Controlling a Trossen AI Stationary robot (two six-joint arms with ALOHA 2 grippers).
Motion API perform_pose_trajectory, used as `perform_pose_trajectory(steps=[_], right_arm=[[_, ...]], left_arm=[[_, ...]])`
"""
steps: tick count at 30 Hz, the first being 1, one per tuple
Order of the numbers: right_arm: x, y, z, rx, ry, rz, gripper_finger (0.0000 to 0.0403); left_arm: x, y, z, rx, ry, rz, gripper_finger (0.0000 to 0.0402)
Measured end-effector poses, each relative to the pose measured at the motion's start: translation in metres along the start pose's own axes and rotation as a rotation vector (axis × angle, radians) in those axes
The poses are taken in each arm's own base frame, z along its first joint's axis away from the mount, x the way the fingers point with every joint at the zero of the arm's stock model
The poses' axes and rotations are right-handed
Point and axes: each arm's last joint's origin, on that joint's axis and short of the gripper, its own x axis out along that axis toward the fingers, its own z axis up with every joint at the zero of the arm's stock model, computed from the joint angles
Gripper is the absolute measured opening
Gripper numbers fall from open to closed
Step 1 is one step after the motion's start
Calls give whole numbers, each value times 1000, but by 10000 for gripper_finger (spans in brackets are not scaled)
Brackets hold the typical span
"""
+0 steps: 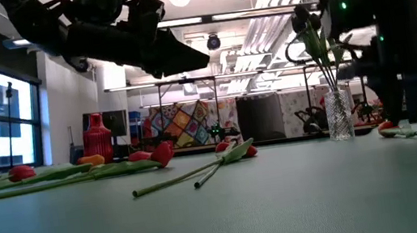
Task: Sort flowers into vase by color
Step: Put the orange tulip into the green vase
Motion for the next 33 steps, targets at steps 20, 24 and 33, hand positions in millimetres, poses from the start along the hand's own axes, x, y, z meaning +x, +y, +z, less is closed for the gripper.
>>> perform_pose_trajectory(steps=[20,24,33], right_arm=[[24,-18,9,-8,-3,-22,90],[24,-17,10,-53,-18,-13,25],[10,-13,8,-103,-69,65,4]], left_arm=[[0,0,0,0,1,0,126],[0,0,0,0,0,0,126],[0,0,0,-3,1,0,126]])
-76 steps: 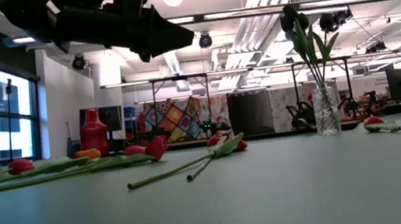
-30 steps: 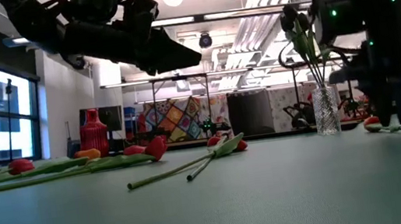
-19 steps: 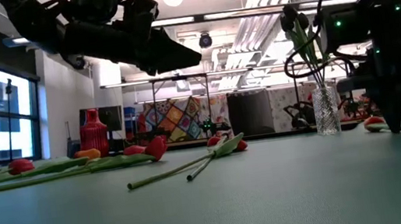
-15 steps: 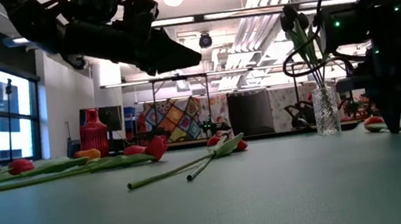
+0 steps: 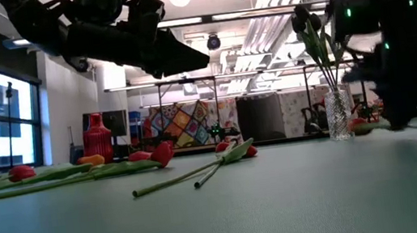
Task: Sort flowers into vase by color
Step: Put the orange tulip into the green vase
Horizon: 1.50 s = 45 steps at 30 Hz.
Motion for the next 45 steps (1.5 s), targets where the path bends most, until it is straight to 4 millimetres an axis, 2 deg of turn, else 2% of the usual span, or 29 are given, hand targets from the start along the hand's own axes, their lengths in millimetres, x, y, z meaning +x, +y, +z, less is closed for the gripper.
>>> perform_pose_trajectory(steps=[4,9,16,20,24,28,37,45], right_arm=[[-28,14,1,-36,-72,146,3],[-81,31,-3,-156,-222,357,2],[-155,44,-31,-420,-422,591,1],[-191,46,-48,-510,-541,676,0],[-217,41,-63,-558,-670,723,0],[-230,33,-75,-591,-768,725,0],[-240,14,-100,-660,-875,762,0],[-247,-3,-123,-822,-819,887,0]], left_arm=[[0,0,0,-12,2,0,126],[0,0,-1,-26,11,-2,126],[0,-1,-2,-46,25,-3,126],[0,-1,-2,-63,25,-3,126],[0,-1,-2,-73,25,-3,126],[0,-1,-2,-78,25,-2,126],[0,-1,-2,-87,24,-2,126],[0,0,-2,-107,22,-2,126]])
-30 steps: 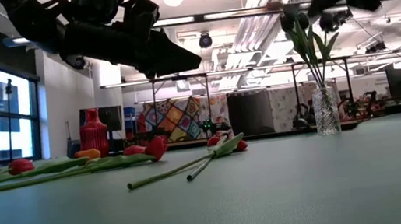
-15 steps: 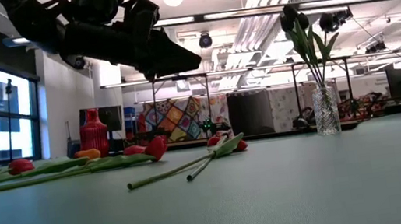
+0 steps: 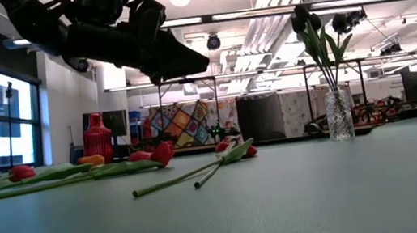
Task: Sort flowers into vase by color
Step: Put the orange tulip into the green vase
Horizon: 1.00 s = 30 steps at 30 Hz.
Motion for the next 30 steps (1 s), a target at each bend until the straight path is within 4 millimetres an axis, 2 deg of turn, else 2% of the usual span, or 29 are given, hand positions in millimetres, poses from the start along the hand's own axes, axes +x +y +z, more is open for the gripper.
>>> perform_pose_trajectory(steps=[9,17,23,30], right_arm=[[-25,1,-2,26,29,168,0],[-46,0,-3,-35,86,313,0],[-53,6,-18,-13,148,331,0],[-58,29,-39,-58,135,308,0]], left_arm=[[0,0,3,-40,-34,-2,126],[0,0,6,-68,-62,-10,126],[0,0,6,-76,-61,-10,126],[0,0,6,-86,-62,-10,126]])
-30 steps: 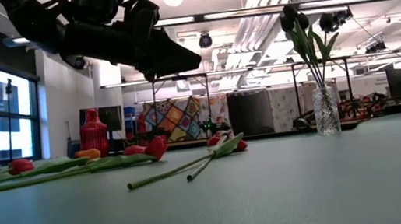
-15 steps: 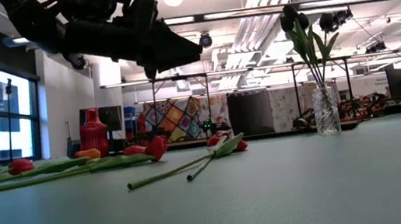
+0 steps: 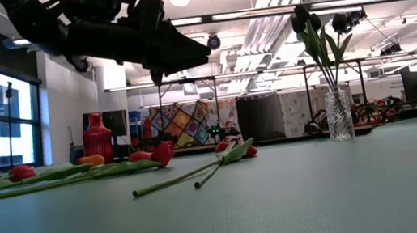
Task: Sort flowers into vase by color
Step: Put the orange tulip into the green vase
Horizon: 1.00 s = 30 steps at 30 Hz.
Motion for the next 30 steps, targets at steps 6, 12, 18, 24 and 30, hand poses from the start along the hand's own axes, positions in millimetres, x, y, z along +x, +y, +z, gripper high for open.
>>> perform_pose_trajectory(steps=[6,12,18,24,30], right_arm=[[4,17,-14,-75,-65,-39,0],[10,28,-25,-89,-58,-56,0],[15,37,-37,-106,-47,-69,0],[18,43,-44,-120,-33,-72,0],[13,48,-51,-115,-40,-47,0]], left_arm=[[1,0,3,-18,-20,-2,126],[2,-3,9,-13,-37,-11,126],[3,-3,10,1,-39,-12,126],[3,-3,10,11,-39,-10,126],[3,-3,10,11,-39,-10,126]])
